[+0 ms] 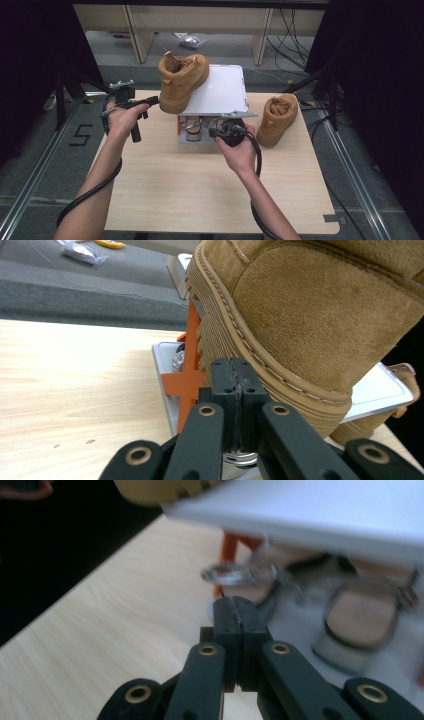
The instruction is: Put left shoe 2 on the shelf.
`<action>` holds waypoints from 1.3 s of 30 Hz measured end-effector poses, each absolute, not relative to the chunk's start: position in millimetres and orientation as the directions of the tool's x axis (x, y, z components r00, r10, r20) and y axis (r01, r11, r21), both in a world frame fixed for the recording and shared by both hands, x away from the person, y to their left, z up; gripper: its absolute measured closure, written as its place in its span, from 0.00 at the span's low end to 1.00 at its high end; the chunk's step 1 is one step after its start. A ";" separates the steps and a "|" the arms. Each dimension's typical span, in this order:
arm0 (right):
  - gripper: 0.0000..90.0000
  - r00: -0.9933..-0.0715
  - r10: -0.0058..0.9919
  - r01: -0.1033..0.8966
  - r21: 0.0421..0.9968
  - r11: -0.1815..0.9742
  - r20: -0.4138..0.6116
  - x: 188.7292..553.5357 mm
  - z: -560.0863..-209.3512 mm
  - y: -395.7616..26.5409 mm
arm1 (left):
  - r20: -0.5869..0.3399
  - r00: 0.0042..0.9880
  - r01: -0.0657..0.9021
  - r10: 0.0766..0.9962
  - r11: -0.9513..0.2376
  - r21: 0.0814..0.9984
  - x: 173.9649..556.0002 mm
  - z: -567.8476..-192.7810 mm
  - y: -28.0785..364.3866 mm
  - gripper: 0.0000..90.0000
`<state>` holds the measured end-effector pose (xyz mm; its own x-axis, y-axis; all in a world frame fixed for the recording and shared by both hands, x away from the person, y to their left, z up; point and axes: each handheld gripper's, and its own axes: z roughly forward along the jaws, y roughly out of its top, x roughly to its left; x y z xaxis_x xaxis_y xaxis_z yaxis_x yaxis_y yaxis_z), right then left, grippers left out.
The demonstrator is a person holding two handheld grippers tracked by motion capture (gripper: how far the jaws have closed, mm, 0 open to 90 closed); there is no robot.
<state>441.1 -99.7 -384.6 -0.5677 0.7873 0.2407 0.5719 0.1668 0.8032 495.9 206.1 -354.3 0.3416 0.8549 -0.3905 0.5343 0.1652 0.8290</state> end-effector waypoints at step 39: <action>1.00 -0.516 0.832 0.543 0.829 0.134 0.203 489.0 -361.5 -53.4 | -0.401 0.404 0.568 0.822 0.119 0.815 500.2 -354.2 173.9 1.00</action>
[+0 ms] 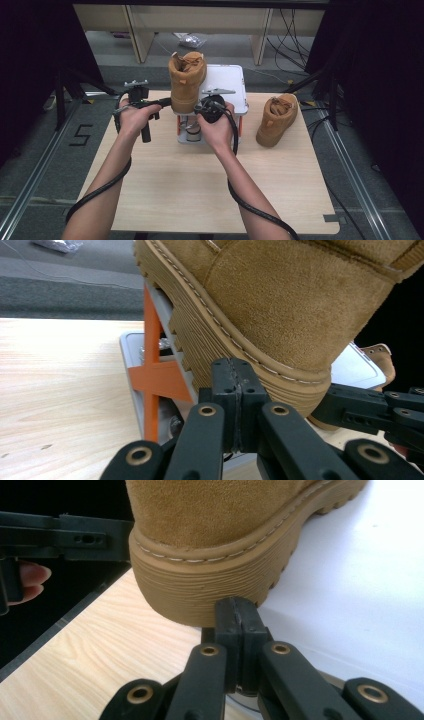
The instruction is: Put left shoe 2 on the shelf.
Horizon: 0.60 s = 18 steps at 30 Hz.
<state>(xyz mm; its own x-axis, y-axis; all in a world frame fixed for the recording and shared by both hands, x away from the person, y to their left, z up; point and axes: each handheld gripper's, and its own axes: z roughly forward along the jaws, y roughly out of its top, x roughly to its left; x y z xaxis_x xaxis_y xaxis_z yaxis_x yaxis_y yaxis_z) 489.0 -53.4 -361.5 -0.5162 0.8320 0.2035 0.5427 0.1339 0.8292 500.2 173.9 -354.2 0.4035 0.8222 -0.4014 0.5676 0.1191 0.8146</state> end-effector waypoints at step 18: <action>0.94 -0.502 0.840 0.542 0.831 0.123 0.203 486.2 -354.6 -66.9 | -0.383 0.447 0.511 0.808 0.121 0.851 494.4 -356.9 176.1 0.91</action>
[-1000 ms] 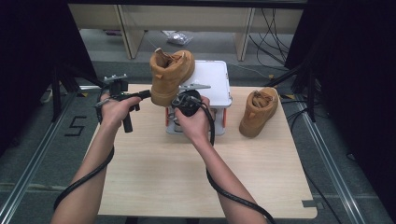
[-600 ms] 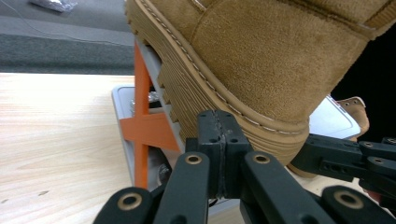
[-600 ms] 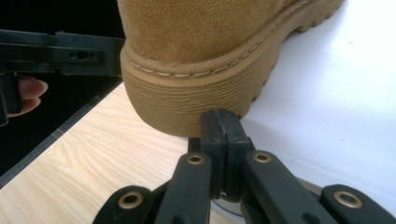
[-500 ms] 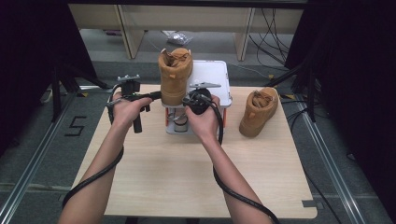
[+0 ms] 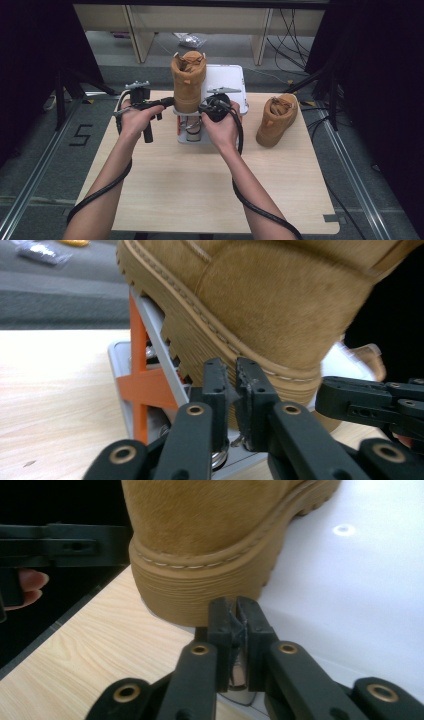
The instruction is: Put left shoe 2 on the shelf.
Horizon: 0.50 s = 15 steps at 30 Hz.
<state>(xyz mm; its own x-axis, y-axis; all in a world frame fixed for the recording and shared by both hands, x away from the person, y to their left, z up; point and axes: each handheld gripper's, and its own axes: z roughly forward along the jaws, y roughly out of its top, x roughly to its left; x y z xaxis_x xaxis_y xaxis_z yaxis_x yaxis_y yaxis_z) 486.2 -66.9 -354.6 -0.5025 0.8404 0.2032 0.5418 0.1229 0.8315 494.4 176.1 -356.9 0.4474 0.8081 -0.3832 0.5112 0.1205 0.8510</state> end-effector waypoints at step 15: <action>0.73 -0.350 0.914 0.571 0.820 0.033 0.206 466.6 -350.9 -164.6 | -0.344 0.423 0.439 0.838 0.142 0.887 446.1 -391.1 213.4 0.53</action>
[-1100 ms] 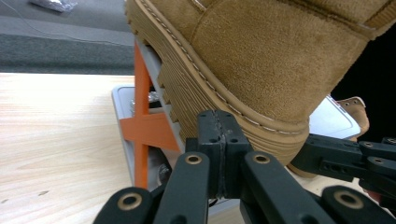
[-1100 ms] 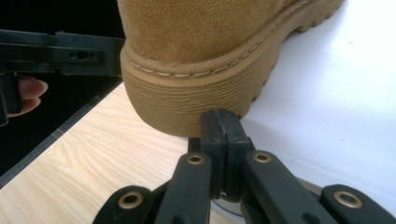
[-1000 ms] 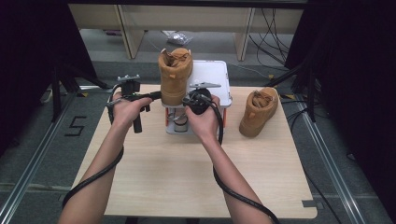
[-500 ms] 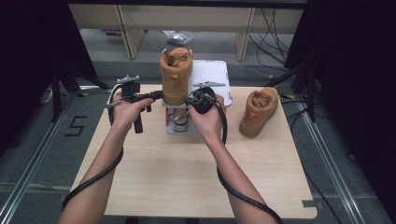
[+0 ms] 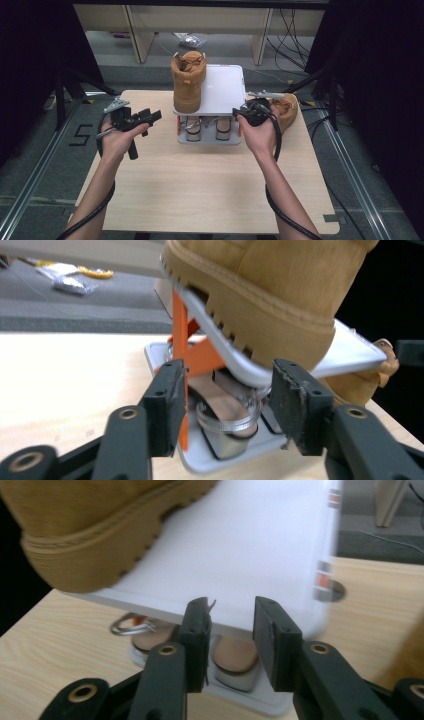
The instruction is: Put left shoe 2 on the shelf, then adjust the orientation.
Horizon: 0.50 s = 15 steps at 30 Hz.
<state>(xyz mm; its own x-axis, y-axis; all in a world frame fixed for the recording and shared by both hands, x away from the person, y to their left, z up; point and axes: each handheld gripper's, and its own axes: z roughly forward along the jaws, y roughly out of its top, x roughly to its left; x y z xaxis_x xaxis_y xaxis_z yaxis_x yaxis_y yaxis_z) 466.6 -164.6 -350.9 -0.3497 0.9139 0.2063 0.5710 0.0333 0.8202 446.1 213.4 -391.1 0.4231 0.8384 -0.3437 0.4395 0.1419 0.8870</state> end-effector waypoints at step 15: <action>0.64 -0.238 0.940 0.615 0.787 -0.049 0.245 445.7 -370.6 -231.4 | -0.356 0.394 0.450 0.847 0.160 0.879 419.0 -428.3 222.0 0.50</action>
